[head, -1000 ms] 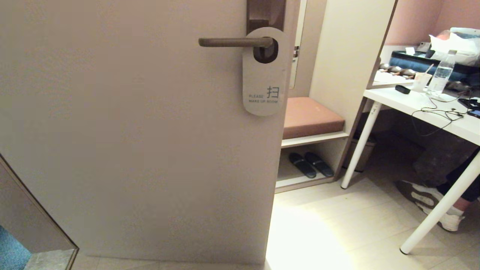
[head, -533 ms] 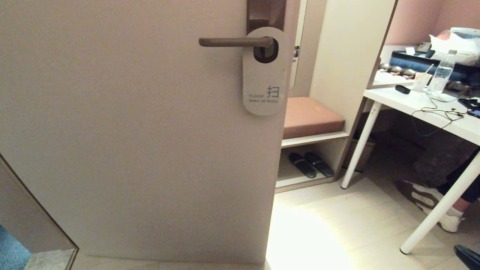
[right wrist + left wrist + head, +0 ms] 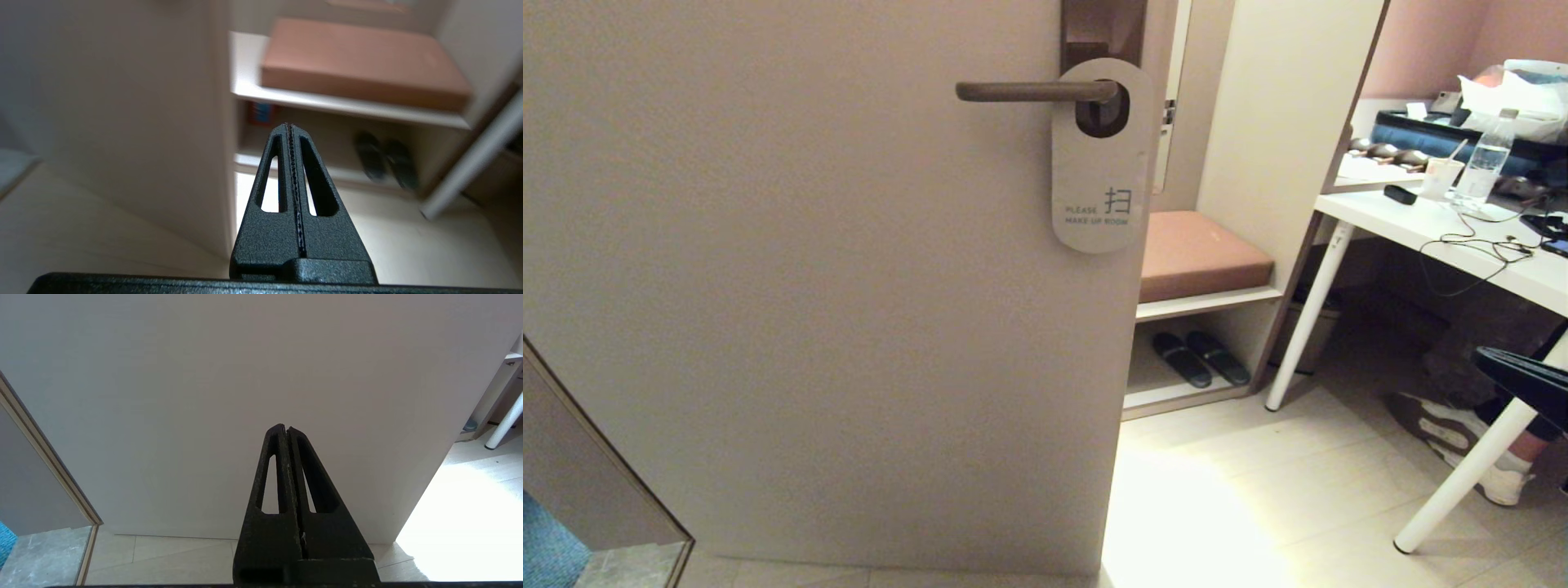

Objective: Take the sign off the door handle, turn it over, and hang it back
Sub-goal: Take down the sign

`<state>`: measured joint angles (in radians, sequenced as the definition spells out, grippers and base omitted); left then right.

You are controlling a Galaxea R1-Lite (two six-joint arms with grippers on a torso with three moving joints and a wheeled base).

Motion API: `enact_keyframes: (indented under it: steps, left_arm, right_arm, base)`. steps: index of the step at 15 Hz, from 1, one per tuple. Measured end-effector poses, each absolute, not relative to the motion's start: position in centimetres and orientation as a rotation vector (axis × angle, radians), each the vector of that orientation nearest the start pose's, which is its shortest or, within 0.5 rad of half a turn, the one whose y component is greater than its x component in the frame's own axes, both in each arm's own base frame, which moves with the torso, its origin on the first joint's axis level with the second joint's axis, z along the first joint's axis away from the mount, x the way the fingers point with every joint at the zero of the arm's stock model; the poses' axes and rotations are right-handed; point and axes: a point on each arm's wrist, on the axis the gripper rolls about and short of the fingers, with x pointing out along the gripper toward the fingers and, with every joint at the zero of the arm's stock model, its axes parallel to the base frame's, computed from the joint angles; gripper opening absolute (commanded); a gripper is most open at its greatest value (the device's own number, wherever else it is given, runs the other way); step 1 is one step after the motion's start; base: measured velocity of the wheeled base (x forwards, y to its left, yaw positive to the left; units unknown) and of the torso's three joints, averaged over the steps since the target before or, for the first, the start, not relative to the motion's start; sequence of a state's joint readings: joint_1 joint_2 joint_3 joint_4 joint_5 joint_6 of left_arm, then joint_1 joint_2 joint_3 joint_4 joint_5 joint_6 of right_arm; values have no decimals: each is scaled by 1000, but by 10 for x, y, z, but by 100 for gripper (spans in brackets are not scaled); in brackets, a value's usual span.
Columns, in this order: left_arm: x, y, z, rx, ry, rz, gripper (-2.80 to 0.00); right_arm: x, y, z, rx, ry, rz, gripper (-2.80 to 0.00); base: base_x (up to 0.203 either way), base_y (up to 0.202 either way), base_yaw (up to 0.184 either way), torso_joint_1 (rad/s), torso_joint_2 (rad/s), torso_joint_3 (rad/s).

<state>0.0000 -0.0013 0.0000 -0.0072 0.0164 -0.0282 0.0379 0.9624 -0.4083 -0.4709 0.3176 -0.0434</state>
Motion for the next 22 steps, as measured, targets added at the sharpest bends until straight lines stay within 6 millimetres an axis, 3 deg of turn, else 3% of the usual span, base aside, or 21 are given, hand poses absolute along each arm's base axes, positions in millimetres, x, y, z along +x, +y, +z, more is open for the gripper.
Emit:
enact_keyframes:
  steps: [7,12,18,22]
  left_arm:
    - [-23,0,76,-28,-9,18,-280]
    - [-23,0,76,-29,-9,17,-280]
    - [-23,0,76,-29,-9,17,-280]
    - [-23,0,76,-28,-9,16,-280]
  right_arm:
    - [157,18,253,-41,6,571,-280]
    - [185,27,254,-16,86,688,-280]
    - [228,56,282,-12,82,904,-280]
    - [249,77,284,-18,81,981,-280]
  base:
    - [0,0,0,0,0,0]
    - [0,0,0,0,0,0]
    - [0,0,0,0,0,0]
    - [0,0,0,0,0,0]
